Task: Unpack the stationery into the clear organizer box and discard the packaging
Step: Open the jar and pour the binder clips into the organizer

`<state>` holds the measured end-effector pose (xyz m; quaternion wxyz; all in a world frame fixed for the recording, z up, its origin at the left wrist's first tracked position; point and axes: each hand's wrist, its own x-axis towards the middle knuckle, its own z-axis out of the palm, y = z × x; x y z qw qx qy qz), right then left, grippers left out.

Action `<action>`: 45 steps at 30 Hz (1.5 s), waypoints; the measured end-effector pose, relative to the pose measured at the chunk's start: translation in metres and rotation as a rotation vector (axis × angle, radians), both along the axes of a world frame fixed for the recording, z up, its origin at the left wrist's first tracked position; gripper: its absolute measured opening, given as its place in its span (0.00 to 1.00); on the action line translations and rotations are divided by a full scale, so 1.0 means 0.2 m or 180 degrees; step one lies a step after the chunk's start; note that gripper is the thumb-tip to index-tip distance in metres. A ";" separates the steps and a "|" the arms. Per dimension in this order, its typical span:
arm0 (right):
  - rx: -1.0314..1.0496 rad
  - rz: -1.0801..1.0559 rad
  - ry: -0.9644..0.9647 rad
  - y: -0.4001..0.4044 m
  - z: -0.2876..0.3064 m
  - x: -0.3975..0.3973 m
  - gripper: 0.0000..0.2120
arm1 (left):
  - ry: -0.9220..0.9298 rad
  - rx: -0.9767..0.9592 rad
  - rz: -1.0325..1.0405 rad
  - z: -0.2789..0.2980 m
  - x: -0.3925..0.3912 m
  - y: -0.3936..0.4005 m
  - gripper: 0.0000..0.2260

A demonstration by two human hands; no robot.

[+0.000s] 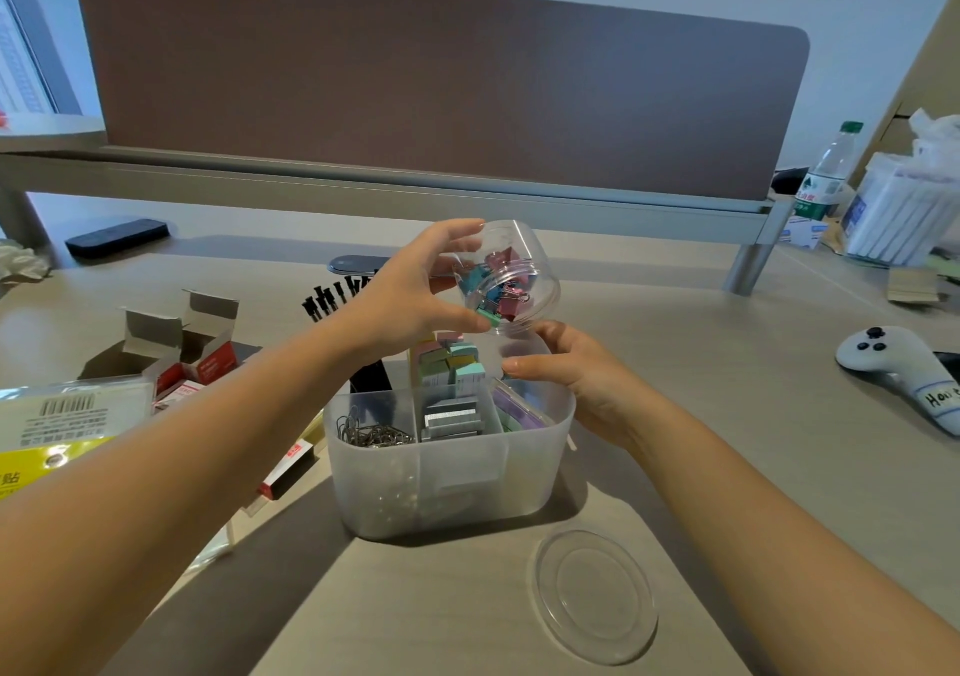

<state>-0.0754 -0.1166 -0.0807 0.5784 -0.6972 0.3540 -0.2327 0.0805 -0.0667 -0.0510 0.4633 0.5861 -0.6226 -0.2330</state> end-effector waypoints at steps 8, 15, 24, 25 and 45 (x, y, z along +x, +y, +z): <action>0.0019 -0.0029 0.0047 0.00 0.00 0.00 0.14 | -0.0011 -0.0110 -0.0059 -0.01 0.01 0.02 0.32; -0.0013 -0.0014 0.0040 0.00 0.00 0.00 0.15 | -0.0139 -0.0059 0.0024 0.00 0.00 0.04 0.33; 0.0054 -0.0052 -0.0021 -0.01 -0.01 0.00 0.13 | -0.0295 -0.0068 0.0093 -0.01 -0.01 0.03 0.33; 0.0051 -0.0054 -0.0013 -0.01 -0.01 0.00 0.13 | -0.0287 -0.0073 0.0102 -0.01 -0.01 0.03 0.33; 0.0110 -0.0055 -0.0136 -0.02 -0.02 0.00 0.09 | -0.0203 -0.0213 0.0188 0.00 -0.01 0.03 0.34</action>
